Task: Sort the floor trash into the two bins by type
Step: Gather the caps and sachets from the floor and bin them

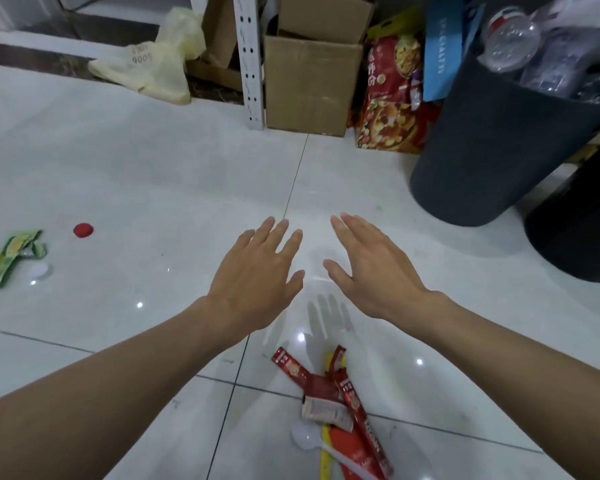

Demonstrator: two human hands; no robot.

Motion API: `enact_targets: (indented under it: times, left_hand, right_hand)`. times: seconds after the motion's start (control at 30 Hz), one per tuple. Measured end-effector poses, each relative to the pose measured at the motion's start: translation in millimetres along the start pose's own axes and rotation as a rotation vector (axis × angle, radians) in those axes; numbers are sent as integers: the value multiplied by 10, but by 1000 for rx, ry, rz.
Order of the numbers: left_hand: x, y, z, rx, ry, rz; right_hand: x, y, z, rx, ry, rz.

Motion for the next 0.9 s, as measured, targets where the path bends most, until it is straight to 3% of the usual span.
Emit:
enact_targets:
  times: [0.17,0.6,0.9]
  left_hand:
    - [-129,360,-70,37,81,143]
    - [-284,758,-142,51,193,276]
    - [-351,831,-102,52,213,282]
  right_hand:
    - [-162,449,-81,-12,7,128]
    - [-619,1355,-142,134,96,486]
    - [-598,1514,-167,227,139,457]
Point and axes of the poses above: each hand's wrist, its own x-axis towards the middle knuckle, its own y-axis out of the palm, z = x × y, the point moved 5 cm from there along x, towards the middle knuckle, and after that the axes turned 11 degrees about z, right-handed, at the moved point
